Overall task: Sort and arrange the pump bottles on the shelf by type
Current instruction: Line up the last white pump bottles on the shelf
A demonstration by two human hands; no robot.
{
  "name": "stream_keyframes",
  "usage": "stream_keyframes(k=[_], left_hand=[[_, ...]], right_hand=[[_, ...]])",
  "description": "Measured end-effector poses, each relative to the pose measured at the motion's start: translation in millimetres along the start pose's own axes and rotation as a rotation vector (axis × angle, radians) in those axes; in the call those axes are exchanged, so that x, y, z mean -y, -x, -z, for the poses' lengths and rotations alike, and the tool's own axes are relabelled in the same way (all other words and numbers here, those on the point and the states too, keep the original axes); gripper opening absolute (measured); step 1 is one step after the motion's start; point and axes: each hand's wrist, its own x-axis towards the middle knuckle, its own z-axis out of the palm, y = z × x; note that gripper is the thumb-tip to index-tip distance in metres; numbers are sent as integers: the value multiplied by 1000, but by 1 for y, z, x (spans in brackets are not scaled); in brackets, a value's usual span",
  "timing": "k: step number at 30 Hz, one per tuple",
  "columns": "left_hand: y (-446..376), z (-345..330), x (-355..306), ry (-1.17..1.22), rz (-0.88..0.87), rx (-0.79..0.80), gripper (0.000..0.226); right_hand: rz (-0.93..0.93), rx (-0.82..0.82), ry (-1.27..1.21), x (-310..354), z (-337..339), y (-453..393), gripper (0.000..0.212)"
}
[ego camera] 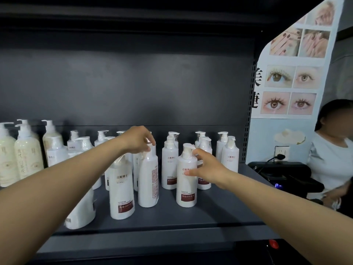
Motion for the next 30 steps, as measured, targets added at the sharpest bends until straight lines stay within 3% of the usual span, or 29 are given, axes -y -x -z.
stream_keyframes(k=[8, 18, 22, 25, 27, 30], left_hand=[[-6, -6, -37, 82, 22, -45, 12], [-25, -38, -100, 90, 73, -61, 23], [-17, -34, -82, 348, -30, 153, 23], [-6, -43, -59, 524, 12, 236, 60], [-3, -56, -46, 631, 75, 274, 72], [-4, -78, -36, 579, 36, 349, 60]], right_hand=[[-1, -50, 18, -11, 42, 10, 42], [-91, -113, -9, -55, 112, 44, 42], [-95, -112, -74, -67, 118, 50, 39], [-87, -100, -126, -69, 116, 50, 40], [-88, -99, -160, -70, 114, 50, 42], [-67, -97, -136, -72, 114, 51, 44]])
